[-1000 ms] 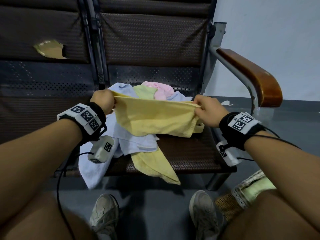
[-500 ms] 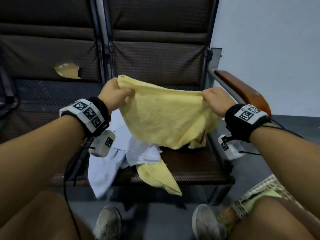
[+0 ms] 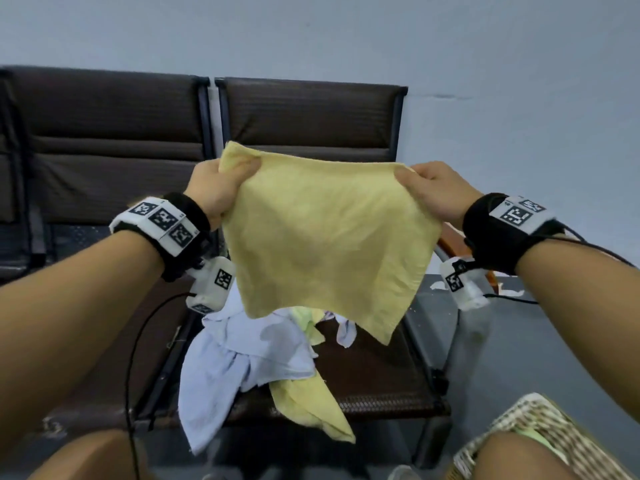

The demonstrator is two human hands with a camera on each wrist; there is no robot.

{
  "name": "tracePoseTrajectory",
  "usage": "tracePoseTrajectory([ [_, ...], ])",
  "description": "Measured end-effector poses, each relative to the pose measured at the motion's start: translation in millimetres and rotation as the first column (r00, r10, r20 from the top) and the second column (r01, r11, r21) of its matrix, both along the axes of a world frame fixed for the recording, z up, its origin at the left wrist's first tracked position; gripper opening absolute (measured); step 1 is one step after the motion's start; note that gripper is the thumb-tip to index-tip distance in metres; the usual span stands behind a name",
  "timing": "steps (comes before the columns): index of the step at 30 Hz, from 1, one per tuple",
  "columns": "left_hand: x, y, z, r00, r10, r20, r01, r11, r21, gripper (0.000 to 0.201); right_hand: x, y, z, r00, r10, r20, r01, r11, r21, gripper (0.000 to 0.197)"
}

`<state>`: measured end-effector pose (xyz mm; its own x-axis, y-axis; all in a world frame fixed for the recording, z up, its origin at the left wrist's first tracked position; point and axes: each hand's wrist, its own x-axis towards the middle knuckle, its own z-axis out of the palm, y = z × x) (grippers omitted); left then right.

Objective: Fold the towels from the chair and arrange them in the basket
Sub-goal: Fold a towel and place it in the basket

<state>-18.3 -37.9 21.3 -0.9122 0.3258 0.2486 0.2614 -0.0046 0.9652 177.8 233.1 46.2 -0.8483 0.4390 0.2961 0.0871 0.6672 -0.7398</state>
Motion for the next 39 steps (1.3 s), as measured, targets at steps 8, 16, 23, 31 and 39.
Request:
tracePoseTrajectory([
  [8,3.0,27.1,-7.0,0.961,0.213,0.177,-0.219,0.976,0.012,0.035,-12.4,-17.7,-8.8,0.979,-0.099,0.179,0.155,0.93,-0.334,0.046],
  [16,86.1,71.8,-39.2,0.989,-0.145,-0.036,0.14,0.983,-0.123,0.052,-29.6,-71.8,-26.8,0.985,0.113,0.127,0.003,0.735,-0.678,0.021],
  [23,89.7,62.3,-32.5,0.963,-0.242,0.116,0.243,0.97,0.006,0.033,-19.9,-64.4,-33.8,0.978,0.114,0.173,0.014,0.794,-0.608,0.037],
  [31,57.1,61.0,-39.4,0.673,-0.657,0.34,0.696,0.718,0.008,0.031,-21.0,-54.9,-28.1,0.93,0.294,0.223,-0.159,0.864,-0.477,0.043],
  [39,20.5,97.9,-53.0,0.966,-0.259,-0.007,0.25,0.94,-0.232,0.022,-34.2,11.0,-39.2,0.928,-0.087,0.363,-0.007,0.968,0.25,0.025],
])
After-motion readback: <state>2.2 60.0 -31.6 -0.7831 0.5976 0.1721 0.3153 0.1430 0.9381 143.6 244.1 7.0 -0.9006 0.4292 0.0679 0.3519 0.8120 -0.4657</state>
